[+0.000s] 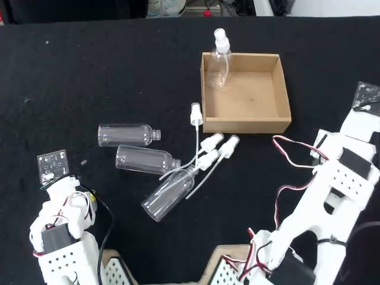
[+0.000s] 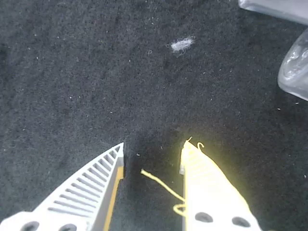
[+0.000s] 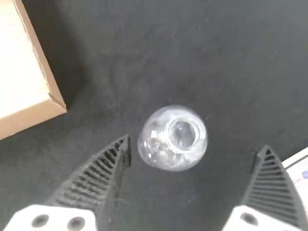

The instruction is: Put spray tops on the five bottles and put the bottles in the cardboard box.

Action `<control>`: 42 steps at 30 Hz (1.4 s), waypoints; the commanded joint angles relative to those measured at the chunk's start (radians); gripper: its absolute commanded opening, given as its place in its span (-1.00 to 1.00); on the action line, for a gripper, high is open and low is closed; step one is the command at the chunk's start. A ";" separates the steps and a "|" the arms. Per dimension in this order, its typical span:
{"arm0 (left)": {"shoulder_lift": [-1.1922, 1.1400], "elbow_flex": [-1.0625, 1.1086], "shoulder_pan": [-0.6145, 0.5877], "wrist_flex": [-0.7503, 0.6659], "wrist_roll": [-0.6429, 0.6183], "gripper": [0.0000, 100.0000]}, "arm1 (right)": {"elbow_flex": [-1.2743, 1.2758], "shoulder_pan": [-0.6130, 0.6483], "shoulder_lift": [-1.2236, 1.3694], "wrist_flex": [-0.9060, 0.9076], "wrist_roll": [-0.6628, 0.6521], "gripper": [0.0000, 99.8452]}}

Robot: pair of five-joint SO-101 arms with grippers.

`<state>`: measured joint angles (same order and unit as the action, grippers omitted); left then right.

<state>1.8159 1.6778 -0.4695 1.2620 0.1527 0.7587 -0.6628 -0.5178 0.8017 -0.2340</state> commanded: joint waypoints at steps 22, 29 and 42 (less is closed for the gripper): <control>0.008 0.021 0.008 0.008 0.009 -0.62 | 0.274 -0.025 -0.048 -0.419 -0.005 -0.27; 0.008 0.021 0.008 0.008 0.009 -0.62 | 0.283 -0.025 -0.048 -0.419 -0.005 -0.36; 0.008 0.021 0.008 0.008 0.009 -0.62 | 0.289 -0.031 0.073 -0.540 -0.005 -0.35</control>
<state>1.8159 1.6778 -0.4695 1.2620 0.1527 1.0579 -0.6628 -0.4841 0.3153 -0.2325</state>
